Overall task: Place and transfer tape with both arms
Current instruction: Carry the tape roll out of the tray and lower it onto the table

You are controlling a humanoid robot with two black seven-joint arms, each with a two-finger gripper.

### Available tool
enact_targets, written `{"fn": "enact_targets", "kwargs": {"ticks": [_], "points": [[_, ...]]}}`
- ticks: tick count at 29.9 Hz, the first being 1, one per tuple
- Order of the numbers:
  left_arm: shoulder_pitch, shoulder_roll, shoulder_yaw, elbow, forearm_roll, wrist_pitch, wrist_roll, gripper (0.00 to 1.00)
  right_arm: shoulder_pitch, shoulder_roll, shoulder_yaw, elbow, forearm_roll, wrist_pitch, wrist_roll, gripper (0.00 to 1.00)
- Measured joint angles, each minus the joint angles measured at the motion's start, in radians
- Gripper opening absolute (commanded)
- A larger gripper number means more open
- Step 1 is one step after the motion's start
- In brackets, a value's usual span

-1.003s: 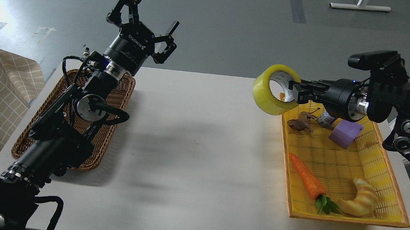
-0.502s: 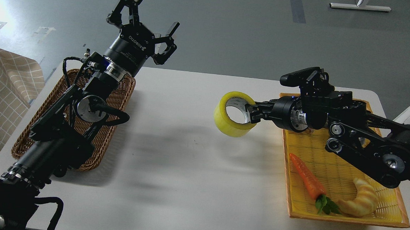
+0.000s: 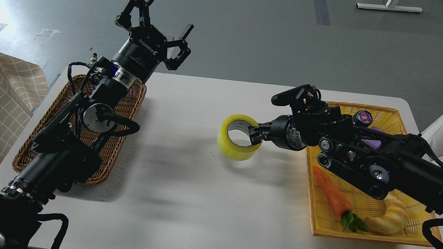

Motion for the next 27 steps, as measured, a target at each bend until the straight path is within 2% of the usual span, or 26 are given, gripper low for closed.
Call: {"fn": "enact_targets", "kwargs": {"ticks": [10, 27], "points": [[0.001, -0.005, 0.0, -0.003, 0.0, 0.0, 0.0, 0.98, 0.009, 0.081, -0.003, -0.083, -0.008, 0.0, 0.0, 0.0], [0.0, -0.017, 0.0, -0.003, 0.0, 0.0, 0.0, 0.98, 0.009, 0.149, -0.045, -0.168, -0.008, 0.0, -0.001, 0.0]]}}
